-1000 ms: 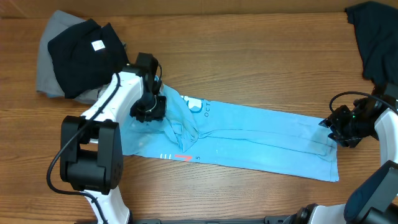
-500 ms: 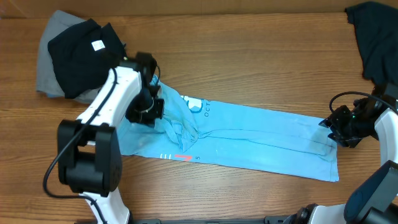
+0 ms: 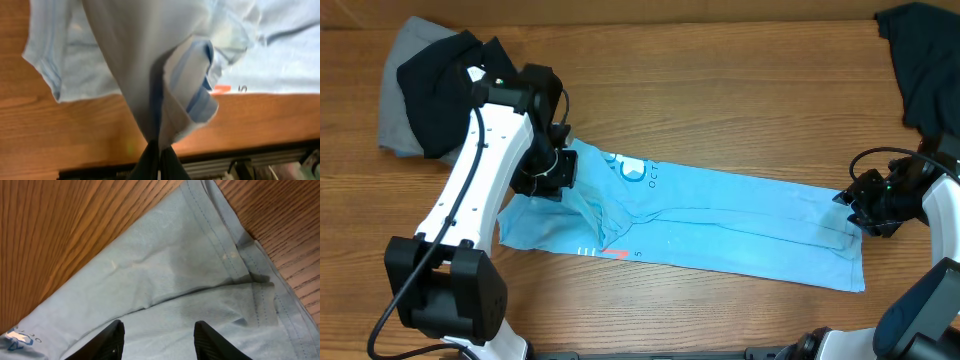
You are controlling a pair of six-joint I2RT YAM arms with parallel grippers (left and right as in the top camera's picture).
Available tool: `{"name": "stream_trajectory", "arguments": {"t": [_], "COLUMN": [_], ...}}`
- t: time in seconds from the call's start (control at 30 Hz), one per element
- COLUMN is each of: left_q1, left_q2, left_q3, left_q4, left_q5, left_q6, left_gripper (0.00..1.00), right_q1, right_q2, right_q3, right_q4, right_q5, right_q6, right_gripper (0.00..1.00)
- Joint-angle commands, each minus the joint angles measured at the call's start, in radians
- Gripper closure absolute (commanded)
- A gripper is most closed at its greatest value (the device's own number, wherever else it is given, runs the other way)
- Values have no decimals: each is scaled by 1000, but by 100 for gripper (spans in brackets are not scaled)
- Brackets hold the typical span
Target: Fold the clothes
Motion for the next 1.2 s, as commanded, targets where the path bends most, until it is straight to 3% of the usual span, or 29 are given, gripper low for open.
{"name": "stream_trajectory", "arguments": {"t": [0.0, 0.17, 0.3, 0.53, 1.0, 1.03, 1.07, 1.1, 1.17], "left_q1": [-40, -76, -89, -89, -66, -66, -66, -66, -66], "left_q2": [-8, -8, -8, -8, -8, -8, -8, -8, -7], "left_q3": [11, 11, 6, -63, -100, -100, -100, -100, -100], "left_q4": [-11, -29, -65, -64, 156, 193, 217, 245, 299], "left_q5": [10, -18, -127, -79, -106, -106, -106, -107, -118], "left_q6": [-18, -31, -90, -92, -92, -92, -91, -91, -91], "left_gripper": [96, 96, 96, 96, 96, 89, 72, 64, 60], "right_q1": [-2, -2, -2, -2, -2, -2, -2, -2, -2], "right_q2": [3, 3, 3, 3, 3, 3, 3, 3, 3], "right_q3": [-4, -4, -4, -4, -4, -4, -4, -4, -4], "right_q4": [5, 5, 5, 5, 6, 6, 6, 6, 6], "right_q5": [-9, -9, -9, -9, -9, -9, -9, -9, -9], "right_q6": [-4, -4, -4, -4, -4, -4, -4, -4, -4], "right_gripper": [52, 51, 51, 51, 51, 51, 51, 51, 51]}}
